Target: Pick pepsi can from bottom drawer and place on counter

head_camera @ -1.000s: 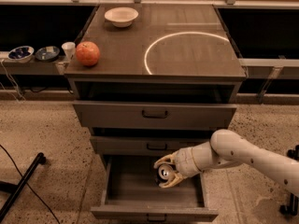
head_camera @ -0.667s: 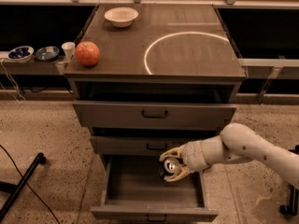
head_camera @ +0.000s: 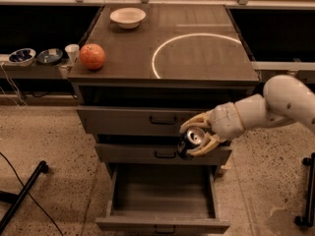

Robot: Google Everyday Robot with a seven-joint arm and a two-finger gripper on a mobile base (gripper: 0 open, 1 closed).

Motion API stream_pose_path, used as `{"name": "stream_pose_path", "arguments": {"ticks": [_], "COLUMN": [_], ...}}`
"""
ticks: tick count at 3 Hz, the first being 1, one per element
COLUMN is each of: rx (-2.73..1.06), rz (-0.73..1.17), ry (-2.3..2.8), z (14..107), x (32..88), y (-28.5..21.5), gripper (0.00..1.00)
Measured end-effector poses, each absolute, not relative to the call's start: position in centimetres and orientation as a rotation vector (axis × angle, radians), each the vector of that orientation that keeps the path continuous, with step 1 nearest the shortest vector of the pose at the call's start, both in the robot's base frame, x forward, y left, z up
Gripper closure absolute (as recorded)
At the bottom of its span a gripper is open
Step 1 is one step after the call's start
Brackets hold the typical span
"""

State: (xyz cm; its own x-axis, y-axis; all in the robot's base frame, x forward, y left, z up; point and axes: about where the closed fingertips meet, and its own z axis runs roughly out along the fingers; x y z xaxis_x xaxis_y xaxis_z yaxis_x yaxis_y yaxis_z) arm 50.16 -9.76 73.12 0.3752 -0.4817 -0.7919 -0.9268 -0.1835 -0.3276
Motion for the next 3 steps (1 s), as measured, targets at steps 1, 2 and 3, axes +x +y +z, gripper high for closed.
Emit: {"name": "stream_pose_path", "arguments": {"ticks": [1, 2, 3], "rx": [-1.838, -1.838, -1.87], "rz": [0.707, 0.708, 0.692], "ry": [1.211, 1.211, 1.189], "z": [79.2, 79.0, 81.6], "x": [51.6, 51.5, 52.9], "y": [-9.4, -9.3, -8.0], "gripper": [1.0, 1.0, 1.0]}}
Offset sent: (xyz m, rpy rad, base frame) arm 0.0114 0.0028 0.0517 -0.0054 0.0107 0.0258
